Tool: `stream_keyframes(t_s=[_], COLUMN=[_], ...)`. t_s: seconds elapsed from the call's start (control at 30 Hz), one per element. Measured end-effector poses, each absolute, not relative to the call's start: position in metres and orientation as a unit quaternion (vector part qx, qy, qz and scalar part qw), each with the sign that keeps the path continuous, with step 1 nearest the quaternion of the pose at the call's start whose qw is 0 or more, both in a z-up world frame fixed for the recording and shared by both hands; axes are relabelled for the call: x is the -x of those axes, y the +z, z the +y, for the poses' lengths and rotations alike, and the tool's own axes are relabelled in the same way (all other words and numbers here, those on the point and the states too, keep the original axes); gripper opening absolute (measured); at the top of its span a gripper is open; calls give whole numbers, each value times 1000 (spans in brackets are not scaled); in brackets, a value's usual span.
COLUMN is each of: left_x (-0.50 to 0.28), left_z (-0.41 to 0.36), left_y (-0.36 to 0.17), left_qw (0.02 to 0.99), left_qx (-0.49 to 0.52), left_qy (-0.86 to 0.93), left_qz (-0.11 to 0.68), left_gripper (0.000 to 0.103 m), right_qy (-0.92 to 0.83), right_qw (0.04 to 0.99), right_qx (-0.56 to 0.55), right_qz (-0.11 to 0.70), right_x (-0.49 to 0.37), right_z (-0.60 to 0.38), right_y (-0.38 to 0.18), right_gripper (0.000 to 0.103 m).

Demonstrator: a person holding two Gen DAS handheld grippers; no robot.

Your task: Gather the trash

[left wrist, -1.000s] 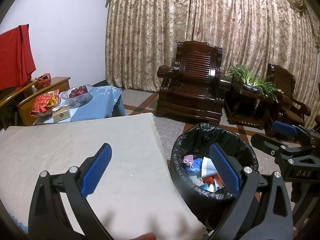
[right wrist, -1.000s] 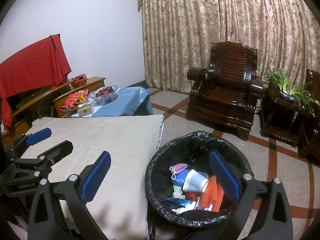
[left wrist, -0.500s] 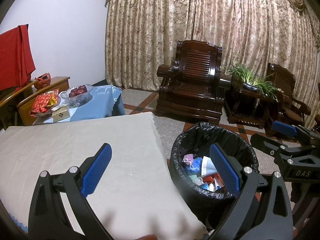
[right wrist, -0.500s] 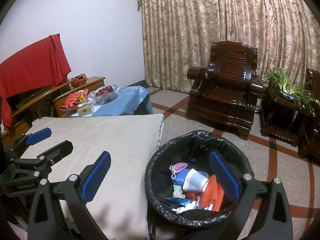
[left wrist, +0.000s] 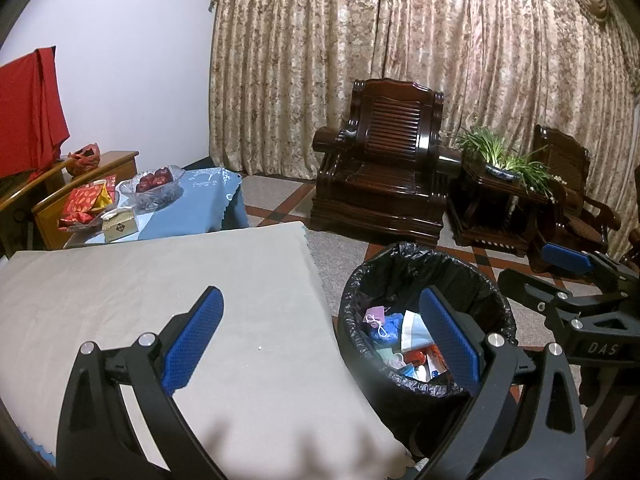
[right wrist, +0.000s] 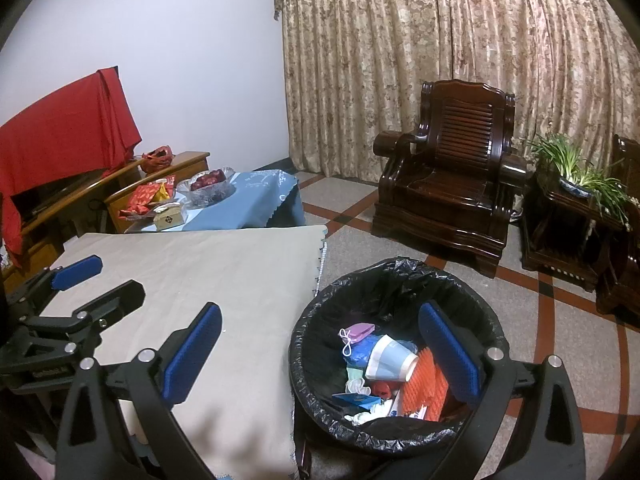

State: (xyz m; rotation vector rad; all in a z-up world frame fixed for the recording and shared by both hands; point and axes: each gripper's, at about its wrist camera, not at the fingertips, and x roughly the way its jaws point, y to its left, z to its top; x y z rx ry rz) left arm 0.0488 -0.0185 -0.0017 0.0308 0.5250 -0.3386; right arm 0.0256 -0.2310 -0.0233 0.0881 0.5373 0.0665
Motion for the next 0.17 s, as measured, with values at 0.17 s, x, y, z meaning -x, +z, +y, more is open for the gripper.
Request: stream_keyframes(t_s=[0.17], left_x=[-47], left_z=[-18], left_y=[-1], left_qw=[951], left_qx=[-16], left_qy=[-167], left_qz=[258], left_gripper=[96], right_qy=[33], right_qw=[962], right_qx=[-44], right_qz=[266], right_x=[-25], right_z=[-230], right_y=[-24], right_gripper=[97])
